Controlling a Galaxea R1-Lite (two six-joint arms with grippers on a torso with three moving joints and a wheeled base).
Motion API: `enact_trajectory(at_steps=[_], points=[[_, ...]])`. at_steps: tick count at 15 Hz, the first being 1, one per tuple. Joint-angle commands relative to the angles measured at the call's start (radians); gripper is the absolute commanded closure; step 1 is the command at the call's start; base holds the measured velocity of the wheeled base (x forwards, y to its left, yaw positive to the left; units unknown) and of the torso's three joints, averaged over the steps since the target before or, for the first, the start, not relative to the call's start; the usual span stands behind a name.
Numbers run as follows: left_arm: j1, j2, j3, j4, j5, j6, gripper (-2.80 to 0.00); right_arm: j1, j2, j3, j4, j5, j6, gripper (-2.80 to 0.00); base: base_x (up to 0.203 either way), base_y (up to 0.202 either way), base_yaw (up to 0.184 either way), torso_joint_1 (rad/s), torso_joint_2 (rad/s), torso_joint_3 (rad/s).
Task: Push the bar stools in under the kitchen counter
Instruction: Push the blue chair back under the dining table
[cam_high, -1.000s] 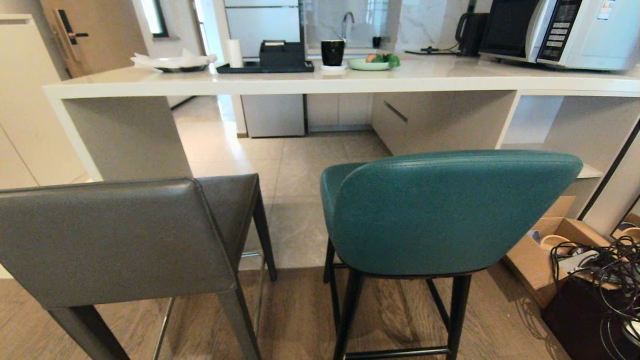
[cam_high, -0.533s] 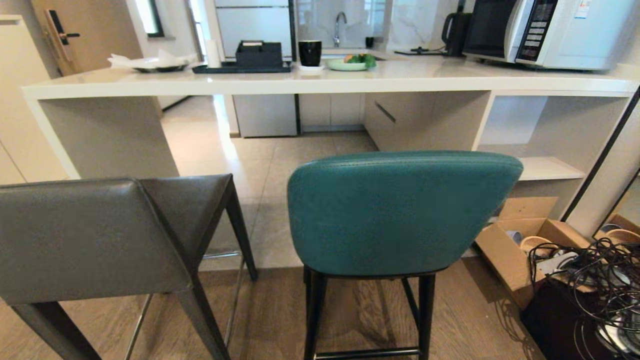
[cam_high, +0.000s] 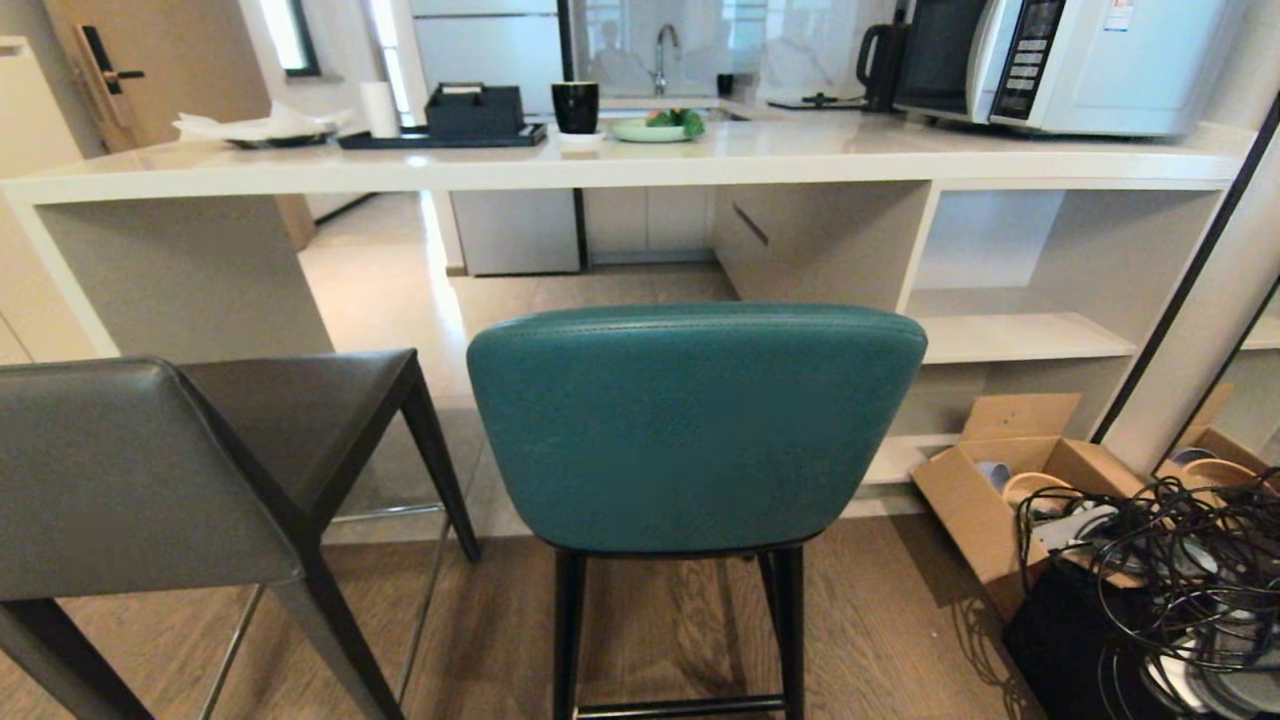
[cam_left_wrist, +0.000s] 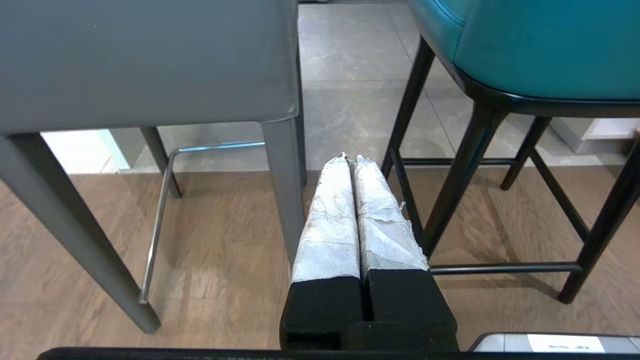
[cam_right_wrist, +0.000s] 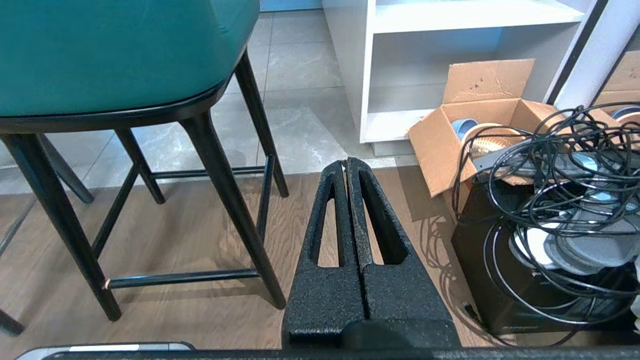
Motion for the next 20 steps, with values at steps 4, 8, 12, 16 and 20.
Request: enact_trajectory(at_steps=[4, 8, 12, 16, 20], points=[[0.000, 0.002, 0.000, 0.000, 0.000, 0.000, 0.00, 0.000, 0.000, 0.002, 0.000, 0.001, 0.000, 0.00, 0.000, 0.000, 0.000, 0.000, 0.00, 0.000], [0.000, 0.000, 0.000, 0.000, 0.000, -0.001, 0.00, 0.000, 0.000, 0.002, 0.000, 0.001, 0.000, 0.00, 0.032, 0.000, 0.001, 0.001, 0.00, 0.000], [0.000, 0.002, 0.000, 0.000, 0.001, -0.002, 0.00, 0.000, 0.000, 0.002, 0.000, -0.001, 0.000, 0.00, 0.195, 0.000, 0.002, 0.003, 0.00, 0.004], [0.000, 0.000, 0.000, 0.000, 0.001, -0.002, 0.00, 0.000, 0.000, 0.002, 0.000, -0.001, 0.000, 0.00, 0.123, 0.000, 0.001, 0.006, 0.00, 0.000], [0.000, 0.000, 0.000, 0.000, 0.001, -0.002, 0.00, 0.000, 0.000, 0.002, 0.000, 0.001, 0.000, 0.00, 0.000, 0.000, 0.000, 0.000, 0.00, 0.000]])
